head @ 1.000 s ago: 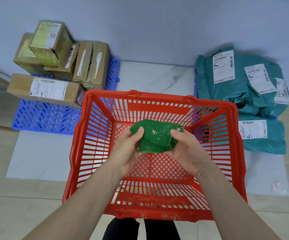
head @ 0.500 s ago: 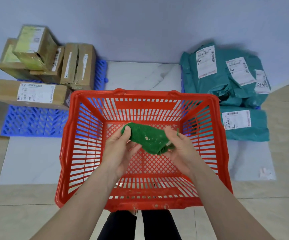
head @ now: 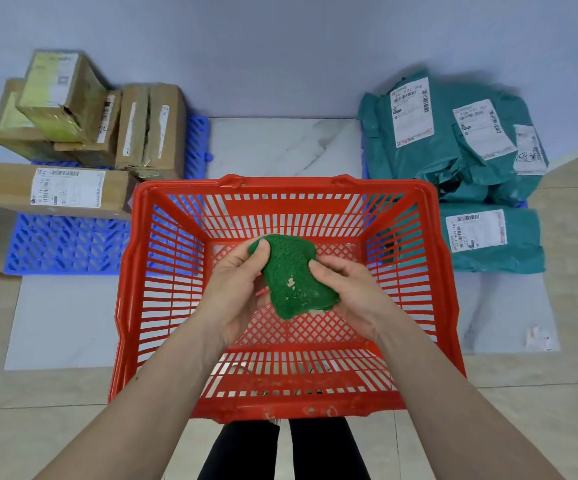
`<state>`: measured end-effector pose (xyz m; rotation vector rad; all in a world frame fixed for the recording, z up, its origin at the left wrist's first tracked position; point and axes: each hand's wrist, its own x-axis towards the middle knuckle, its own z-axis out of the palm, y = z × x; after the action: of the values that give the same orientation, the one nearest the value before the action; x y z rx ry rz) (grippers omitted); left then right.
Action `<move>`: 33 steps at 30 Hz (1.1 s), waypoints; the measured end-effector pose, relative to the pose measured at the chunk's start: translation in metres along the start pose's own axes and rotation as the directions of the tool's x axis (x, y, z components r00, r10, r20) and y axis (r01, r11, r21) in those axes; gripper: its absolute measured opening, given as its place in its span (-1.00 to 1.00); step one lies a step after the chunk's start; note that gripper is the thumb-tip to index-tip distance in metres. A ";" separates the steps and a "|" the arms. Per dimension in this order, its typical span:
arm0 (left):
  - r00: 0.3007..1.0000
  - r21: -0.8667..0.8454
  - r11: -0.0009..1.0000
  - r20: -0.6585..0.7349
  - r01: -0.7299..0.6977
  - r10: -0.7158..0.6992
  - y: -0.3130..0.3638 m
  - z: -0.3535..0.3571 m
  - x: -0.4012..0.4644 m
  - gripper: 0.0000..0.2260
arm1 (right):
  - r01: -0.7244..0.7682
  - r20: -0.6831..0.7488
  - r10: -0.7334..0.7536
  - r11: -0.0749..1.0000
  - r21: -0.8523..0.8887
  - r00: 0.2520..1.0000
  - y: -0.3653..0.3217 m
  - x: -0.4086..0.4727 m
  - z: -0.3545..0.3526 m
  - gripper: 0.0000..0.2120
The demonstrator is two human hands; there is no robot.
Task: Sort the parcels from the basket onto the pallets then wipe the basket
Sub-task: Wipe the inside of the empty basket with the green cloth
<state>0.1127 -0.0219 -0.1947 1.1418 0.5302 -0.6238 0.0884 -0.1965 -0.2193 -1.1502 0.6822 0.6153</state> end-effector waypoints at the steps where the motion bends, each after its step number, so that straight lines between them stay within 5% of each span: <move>1: 1.000 0.019 1.000 -0.021 -0.006 0.006 0.000 -0.002 0.002 -0.82 | 0.030 -0.032 -0.031 0.999 -0.022 0.999 -0.001 0.001 -0.001 -0.84; 5: 0.996 0.025 1.000 -0.088 0.005 -0.003 0.000 -0.004 0.007 -0.84 | 0.128 -0.110 -0.148 0.976 -0.174 0.983 -0.005 0.005 -0.002 -0.86; 9: 0.989 -0.018 0.999 -0.142 0.041 -0.043 0.002 -0.003 0.013 -0.82 | 0.254 -0.101 -0.358 0.808 -0.532 0.928 -0.002 0.004 0.008 -0.58; 13: 0.982 -0.082 0.994 -0.168 0.072 -0.085 0.005 -0.001 0.017 -0.83 | 0.352 -0.043 -0.477 0.704 -0.617 0.878 0.001 -0.006 0.021 -0.59; 16: 0.979 -0.114 0.989 -0.167 0.097 -0.116 0.007 -0.002 0.020 -0.83 | 0.316 -0.103 -0.432 0.782 -0.537 0.896 0.006 -0.001 0.022 -0.51; 19: 0.983 -0.112 0.985 -0.113 0.129 -0.141 0.008 -0.005 0.021 -0.84 | 0.087 -0.169 -0.127 0.971 -0.222 0.977 0.006 0.013 0.024 -0.24; 23: 0.987 -0.115 0.981 -0.016 0.158 -0.161 0.006 -0.012 0.020 -0.85 | -0.107 -0.015 0.110 0.988 0.108 0.994 -0.002 0.028 0.026 -0.39; 29: 0.992 0.034 0.997 -0.115 0.065 -0.061 0.002 -0.022 0.018 -0.86 | -0.143 0.005 0.144 0.973 0.179 0.990 -0.003 0.028 0.023 -0.64; 33: 0.984 0.110 0.992 -0.173 0.055 -0.035 0.000 -0.025 0.017 -0.86 | -0.129 0.061 0.123 0.984 0.124 0.991 -0.001 0.025 0.021 -0.61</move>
<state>0.1229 -0.0017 -0.2148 1.3022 0.6751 -0.6045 0.1085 -0.1749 -0.2320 -0.9741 0.7418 0.6972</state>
